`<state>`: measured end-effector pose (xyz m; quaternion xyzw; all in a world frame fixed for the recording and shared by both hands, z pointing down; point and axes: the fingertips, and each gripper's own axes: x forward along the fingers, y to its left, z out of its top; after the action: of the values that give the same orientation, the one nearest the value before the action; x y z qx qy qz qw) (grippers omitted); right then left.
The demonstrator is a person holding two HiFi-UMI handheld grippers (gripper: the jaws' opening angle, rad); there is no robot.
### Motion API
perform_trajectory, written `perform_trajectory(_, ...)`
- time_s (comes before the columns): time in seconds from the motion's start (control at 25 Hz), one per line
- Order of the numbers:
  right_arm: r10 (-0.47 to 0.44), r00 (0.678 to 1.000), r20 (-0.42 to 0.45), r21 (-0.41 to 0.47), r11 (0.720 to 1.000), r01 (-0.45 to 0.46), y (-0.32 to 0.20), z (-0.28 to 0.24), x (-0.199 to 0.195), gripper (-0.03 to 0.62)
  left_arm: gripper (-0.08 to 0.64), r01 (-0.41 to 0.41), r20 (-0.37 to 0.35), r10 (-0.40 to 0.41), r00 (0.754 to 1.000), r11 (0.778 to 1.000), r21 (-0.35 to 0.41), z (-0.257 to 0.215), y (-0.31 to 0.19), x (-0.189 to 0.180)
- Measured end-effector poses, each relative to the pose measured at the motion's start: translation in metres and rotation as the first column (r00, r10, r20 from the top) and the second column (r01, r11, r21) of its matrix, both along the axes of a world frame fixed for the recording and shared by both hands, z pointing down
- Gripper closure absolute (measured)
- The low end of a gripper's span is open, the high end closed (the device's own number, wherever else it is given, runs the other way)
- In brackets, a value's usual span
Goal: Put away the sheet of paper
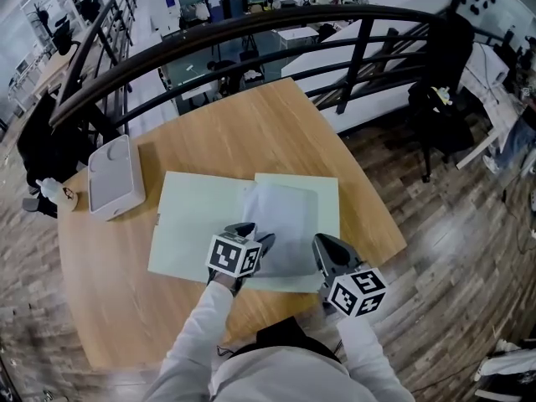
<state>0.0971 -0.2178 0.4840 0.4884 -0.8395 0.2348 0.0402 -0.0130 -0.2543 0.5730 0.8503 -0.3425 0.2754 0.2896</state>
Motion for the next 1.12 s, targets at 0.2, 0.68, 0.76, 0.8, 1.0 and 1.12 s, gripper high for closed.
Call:
perform_trajectory(0.2,-0.007,1.000,0.000,0.005,1.000,0.007,0.004,-0.002,-0.005,0.565,0.318,0.056,0.017,-0.057,0.998,0.996,0.070,-0.013,-0.009,-0.019)
perform_trajectory(0.68,-0.008,1.000,-0.004,0.038,0.999,0.008,0.014,-0.014,-0.013,0.565,0.400,0.134,-0.041,-0.128,0.991,0.955,0.264,-0.071,-0.012,-0.037)
perform_trajectory(0.76,-0.004,1.000,-0.008,0.045,0.999,0.004,0.016,-0.016,-0.014,0.565,0.412,0.144,-0.052,-0.135,0.990,0.943,0.301,-0.082,-0.011,-0.042)
perform_trajectory(0.8,-0.001,1.000,-0.009,0.048,0.999,0.002,0.017,-0.017,-0.015,0.565,0.423,0.149,-0.055,-0.139,0.989,0.935,0.321,-0.088,-0.011,-0.044)
perform_trajectory(1.0,0.004,1.000,-0.015,0.065,0.998,-0.003,0.022,-0.024,-0.017,0.565,0.457,0.167,-0.069,-0.153,0.986,0.903,0.396,-0.110,-0.002,-0.055)
perform_trajectory(1.12,0.010,1.000,-0.014,0.078,0.997,-0.009,0.025,-0.029,-0.017,0.565,0.468,0.173,-0.073,-0.157,0.985,0.886,0.430,-0.120,0.004,-0.060)
